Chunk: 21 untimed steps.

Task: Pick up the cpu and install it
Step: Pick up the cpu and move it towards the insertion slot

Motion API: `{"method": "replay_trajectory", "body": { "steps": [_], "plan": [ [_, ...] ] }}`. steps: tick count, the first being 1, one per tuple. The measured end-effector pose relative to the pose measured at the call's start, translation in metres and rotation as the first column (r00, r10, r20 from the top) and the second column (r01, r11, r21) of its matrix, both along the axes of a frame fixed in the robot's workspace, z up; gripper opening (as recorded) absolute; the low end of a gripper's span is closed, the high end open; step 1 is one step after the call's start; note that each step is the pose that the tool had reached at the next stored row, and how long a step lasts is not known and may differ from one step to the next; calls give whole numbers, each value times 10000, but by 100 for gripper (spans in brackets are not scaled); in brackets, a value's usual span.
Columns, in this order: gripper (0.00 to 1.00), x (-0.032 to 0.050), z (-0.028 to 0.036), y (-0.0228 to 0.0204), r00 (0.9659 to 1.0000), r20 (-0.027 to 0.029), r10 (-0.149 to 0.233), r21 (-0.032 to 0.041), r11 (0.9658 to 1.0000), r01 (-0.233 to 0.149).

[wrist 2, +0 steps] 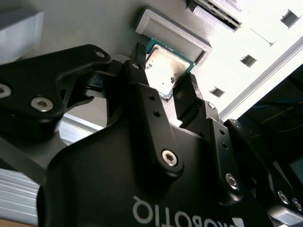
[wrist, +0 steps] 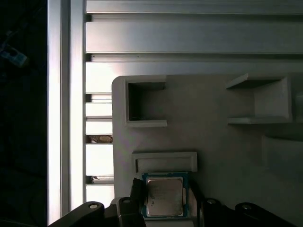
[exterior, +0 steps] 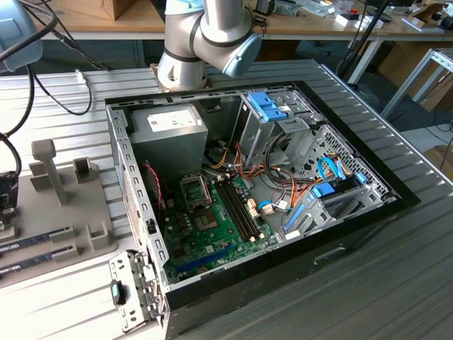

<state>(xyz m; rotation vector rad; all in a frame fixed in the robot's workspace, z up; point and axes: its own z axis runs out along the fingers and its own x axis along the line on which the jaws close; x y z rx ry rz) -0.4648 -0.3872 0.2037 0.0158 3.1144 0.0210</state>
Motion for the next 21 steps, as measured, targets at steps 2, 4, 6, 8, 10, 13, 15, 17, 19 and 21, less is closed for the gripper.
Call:
{"method": "replay_trajectory", "body": {
  "steps": [2,4,6,8,10,13,15,17,19,21],
  "plan": [
    [47,0,25,0,10000,0,0,1,10000,0],
    [47,0,45,0,10000,1,0,1,10000,0],
    [47,0,59,0,10000,2,0,2,10000,0],
    [47,0,68,0,10000,1,0,1,10000,0],
    [47,0,76,0,10000,2,0,2,10000,0],
    [47,0,87,0,10000,1,0,1,10000,0],
    [47,0,91,0,10000,2,0,3,10000,0],
    [47,0,97,0,10000,0,0,5,10000,0],
    [47,0,101,0,10000,2,0,19,10000,0],
    [47,0,107,0,10000,0,0,34,10000,0]
  ]
}}
